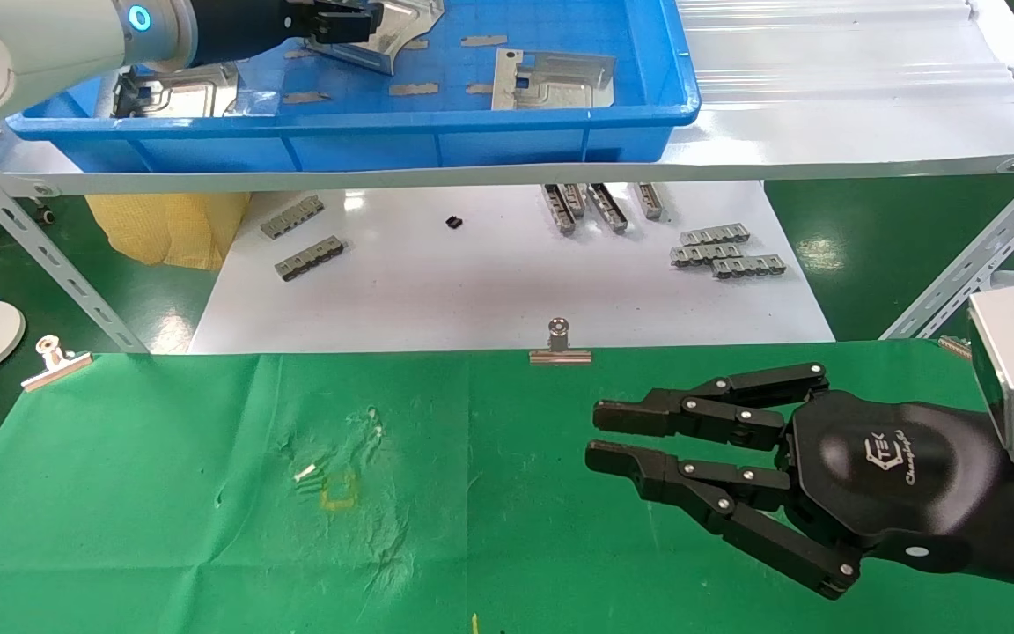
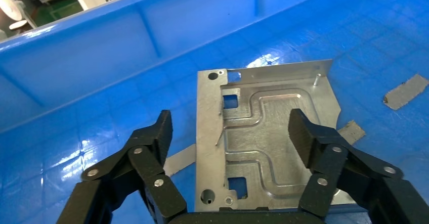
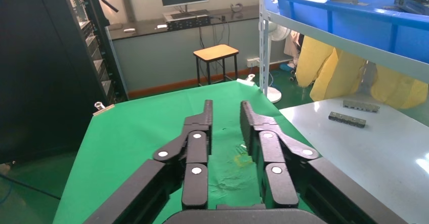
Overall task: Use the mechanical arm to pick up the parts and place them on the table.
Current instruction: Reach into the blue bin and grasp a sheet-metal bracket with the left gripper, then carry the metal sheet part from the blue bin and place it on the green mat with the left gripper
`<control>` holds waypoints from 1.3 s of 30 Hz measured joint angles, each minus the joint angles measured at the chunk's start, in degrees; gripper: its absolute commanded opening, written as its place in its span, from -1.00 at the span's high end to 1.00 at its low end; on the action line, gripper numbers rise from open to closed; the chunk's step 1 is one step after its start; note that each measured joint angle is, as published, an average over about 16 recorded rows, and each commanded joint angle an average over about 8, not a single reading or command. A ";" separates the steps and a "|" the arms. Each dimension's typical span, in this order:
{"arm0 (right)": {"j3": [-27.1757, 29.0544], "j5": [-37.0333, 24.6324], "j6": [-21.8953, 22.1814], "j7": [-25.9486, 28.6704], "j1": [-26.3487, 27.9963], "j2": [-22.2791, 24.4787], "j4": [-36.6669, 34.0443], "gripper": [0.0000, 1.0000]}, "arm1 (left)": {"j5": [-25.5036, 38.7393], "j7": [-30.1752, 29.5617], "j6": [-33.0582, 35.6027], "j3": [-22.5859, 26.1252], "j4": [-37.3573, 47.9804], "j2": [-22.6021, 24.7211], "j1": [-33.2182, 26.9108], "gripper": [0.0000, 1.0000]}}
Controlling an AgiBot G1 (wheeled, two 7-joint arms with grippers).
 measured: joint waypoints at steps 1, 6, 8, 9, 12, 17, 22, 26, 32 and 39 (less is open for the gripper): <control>0.00 0.00 0.00 0.00 0.00 0.00 0.00 -1.00 | 0.03 -0.18 -0.14 0.14 -0.07 0.01 0.04 1.00; 0.00 0.00 0.00 0.00 0.00 0.00 0.00 -1.00 | 0.01 -1.14 -0.73 0.77 -0.42 0.04 0.24 1.00; 0.00 0.00 0.00 0.00 0.00 0.00 0.00 -1.00 | -0.06 -1.58 -0.98 1.00 -0.52 0.04 0.32 1.00; 0.00 0.00 0.00 0.00 0.00 0.00 0.00 -1.00 | -0.11 -1.81 -1.10 1.11 -0.56 0.04 0.36 1.00; 0.00 0.00 0.00 0.00 0.00 0.00 0.00 -1.00 | -0.17 -2.43 -1.50 1.47 -0.62 0.03 0.48 1.00; 0.00 0.00 0.00 0.00 0.00 0.00 0.00 -1.00 | -0.19 -3.28 -2.12 2.12 -0.67 0.01 0.73 1.00; 0.00 0.00 0.00 0.00 0.00 0.00 0.00 -1.00 | -0.20 -3.87 -2.61 2.77 -0.88 -0.01 0.93 1.00; 0.00 0.00 0.00 0.00 0.00 0.00 0.00 -1.00 | -0.27 -3.82 -2.84 3.25 -1.40 -0.05 0.95 1.00; 0.00 0.00 0.00 0.00 0.00 0.00 0.00 -1.00 | -1.40 -2.79 -2.36 3.24 -2.65 -0.31 0.43 1.00; 0.00 0.00 0.00 0.00 0.00 0.00 0.00 -1.00 | -4.14 1.42 2.48 2.18 -4.60 -1.30 -0.51 1.00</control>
